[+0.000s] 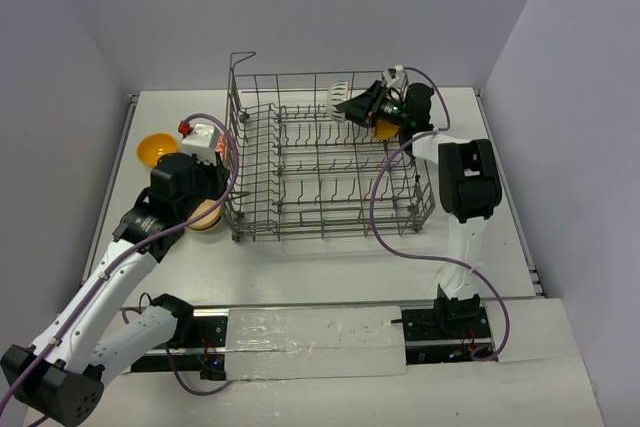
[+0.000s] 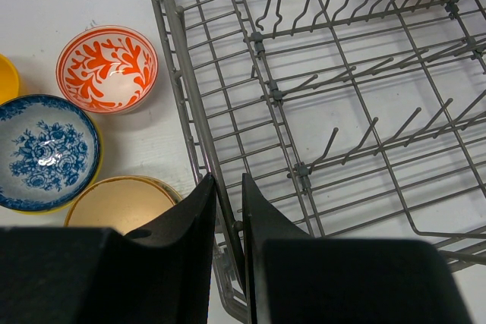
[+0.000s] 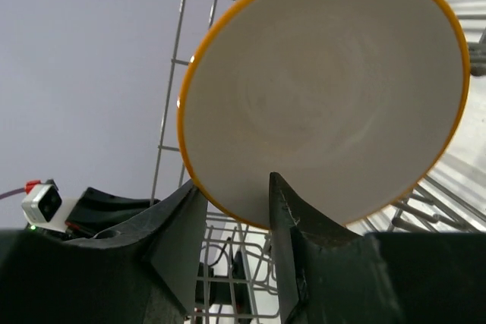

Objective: Load the bowls into the dish rack
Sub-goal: Turn the bowl upside down over the dish rack.

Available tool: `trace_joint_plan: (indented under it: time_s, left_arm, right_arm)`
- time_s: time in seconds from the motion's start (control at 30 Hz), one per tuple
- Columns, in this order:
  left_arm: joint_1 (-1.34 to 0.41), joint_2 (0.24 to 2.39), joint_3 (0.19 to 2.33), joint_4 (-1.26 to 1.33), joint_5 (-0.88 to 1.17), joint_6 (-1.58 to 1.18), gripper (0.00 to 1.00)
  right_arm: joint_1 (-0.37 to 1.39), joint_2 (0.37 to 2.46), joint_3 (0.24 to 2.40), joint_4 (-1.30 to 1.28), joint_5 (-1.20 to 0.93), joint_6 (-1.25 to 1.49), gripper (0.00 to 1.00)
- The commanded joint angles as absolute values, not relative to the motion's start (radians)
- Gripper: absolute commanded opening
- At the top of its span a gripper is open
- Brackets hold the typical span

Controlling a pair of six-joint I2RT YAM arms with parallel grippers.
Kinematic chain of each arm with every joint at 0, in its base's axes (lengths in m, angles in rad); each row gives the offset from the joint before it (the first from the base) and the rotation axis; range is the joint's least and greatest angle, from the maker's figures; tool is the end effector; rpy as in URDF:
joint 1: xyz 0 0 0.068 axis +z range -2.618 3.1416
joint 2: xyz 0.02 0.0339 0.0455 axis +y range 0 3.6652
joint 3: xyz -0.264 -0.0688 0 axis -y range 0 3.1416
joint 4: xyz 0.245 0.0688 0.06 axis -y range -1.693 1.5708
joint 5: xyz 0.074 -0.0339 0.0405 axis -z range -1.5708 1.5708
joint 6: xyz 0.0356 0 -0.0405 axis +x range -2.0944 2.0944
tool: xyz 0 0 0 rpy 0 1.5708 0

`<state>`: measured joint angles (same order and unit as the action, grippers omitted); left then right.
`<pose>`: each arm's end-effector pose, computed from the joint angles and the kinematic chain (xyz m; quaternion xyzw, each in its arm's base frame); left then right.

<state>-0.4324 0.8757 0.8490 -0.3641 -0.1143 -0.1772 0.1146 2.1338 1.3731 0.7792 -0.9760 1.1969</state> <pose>0.1820 -0.0795 0.3280 0.0740 0.8269 -0.1214 0.5441 0.4672 0.0835 0.2130 0.0320 0.7027 0.6447 0.2993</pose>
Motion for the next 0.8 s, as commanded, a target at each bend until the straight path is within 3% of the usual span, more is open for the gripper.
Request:
trace_joint_plan:
  time_s: [0.0,0.77]
  left_arm:
    - [-0.457,0.871,0.838,-0.376,-0.048,-0.152,0.0]
    - [-0.46,0.879,0.838,-0.374,-0.04,-0.152,0.0]
  right_arm:
    - [0.114,2.146,1.328,0.594,-0.946,1.141,0.44]
    - [0.075,1.968,1.351,0.285,-0.874,0.917,0.5]
